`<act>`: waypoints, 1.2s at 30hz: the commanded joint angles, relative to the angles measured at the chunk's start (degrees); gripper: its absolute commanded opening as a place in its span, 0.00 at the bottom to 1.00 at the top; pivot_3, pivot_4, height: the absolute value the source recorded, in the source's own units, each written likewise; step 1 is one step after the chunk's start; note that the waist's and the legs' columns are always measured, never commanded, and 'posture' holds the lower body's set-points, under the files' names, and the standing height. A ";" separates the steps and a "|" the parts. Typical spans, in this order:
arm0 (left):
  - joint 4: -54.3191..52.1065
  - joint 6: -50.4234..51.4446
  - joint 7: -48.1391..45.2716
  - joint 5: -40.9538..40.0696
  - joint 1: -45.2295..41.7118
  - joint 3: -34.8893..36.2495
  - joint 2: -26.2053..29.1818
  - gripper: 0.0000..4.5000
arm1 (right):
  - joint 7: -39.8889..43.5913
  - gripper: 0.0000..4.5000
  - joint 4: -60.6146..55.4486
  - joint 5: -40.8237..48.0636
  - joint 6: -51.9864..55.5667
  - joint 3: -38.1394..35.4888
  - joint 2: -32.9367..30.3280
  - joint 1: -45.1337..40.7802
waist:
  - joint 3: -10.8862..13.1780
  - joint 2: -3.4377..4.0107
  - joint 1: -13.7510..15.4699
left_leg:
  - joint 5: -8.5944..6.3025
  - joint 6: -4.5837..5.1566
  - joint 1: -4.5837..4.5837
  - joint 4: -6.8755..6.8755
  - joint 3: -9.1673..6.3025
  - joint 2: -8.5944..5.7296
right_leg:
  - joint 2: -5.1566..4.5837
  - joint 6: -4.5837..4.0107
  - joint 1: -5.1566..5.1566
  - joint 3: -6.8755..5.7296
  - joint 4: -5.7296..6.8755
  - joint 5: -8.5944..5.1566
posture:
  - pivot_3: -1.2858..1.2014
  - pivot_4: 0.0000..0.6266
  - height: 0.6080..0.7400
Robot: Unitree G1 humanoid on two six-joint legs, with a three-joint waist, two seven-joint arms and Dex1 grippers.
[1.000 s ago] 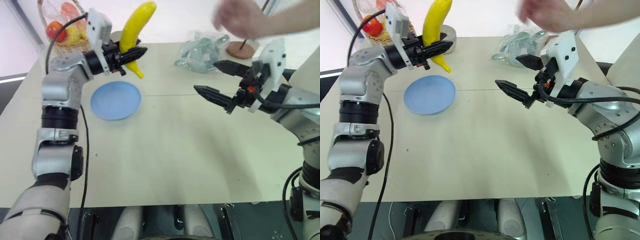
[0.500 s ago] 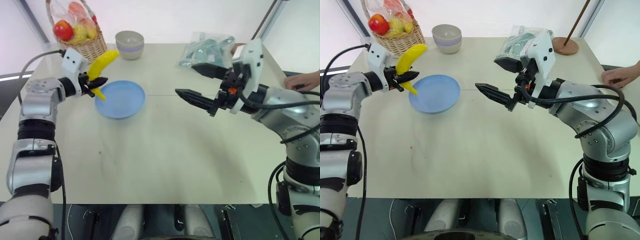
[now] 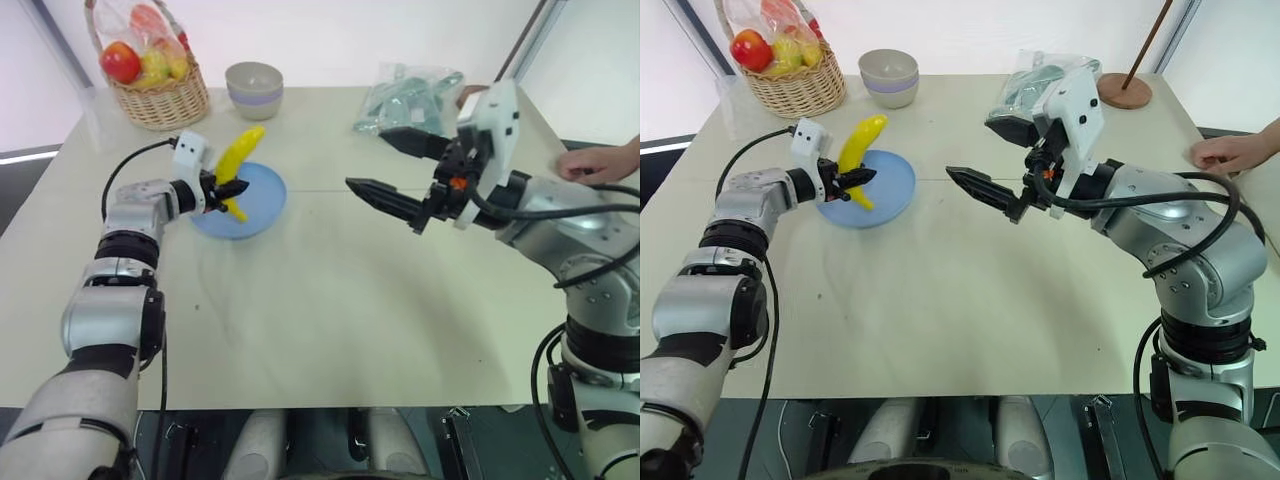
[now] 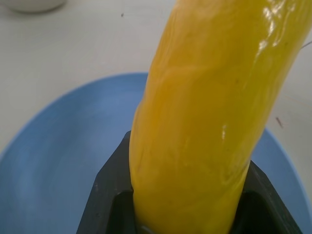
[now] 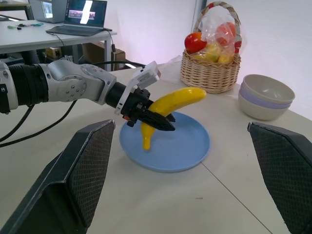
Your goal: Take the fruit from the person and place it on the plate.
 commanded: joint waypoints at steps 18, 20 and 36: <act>2.50 4.12 -0.06 0.42 -0.18 2.31 3.00 0.99 | -1.14 1.00 -1.84 1.95 -0.31 -1.37 -0.45 -0.70 | 0.00 0.00 -0.19 | 0.00 0.00 0.01 0.00 -0.01 0.00 | -0.01 0.00 -0.01 0.00 0.03 0.00 | 0.52 0.24 1.00; 2.09 3.89 -0.23 0.16 -0.37 2.79 3.32 0.99 | -1.02 1.00 -1.67 1.89 -0.35 -1.31 -0.49 -0.83 | 0.00 0.00 -0.18 | 0.00 0.00 0.01 0.00 0.00 0.00 | -0.01 0.00 -0.01 0.00 0.03 0.00 | 0.52 0.24 1.00; -40.67 20.32 -13.77 -10.22 4.17 5.32 15.96 0.99 | 7.33 1.00 2.19 0.37 -2.14 -0.23 -5.02 -1.57 | 0.01 0.01 -0.62 | 0.00 0.00 0.01 -0.04 0.01 0.01 | -0.02 -0.01 -0.01 0.06 -0.03 0.00 | 0.52 0.24 1.00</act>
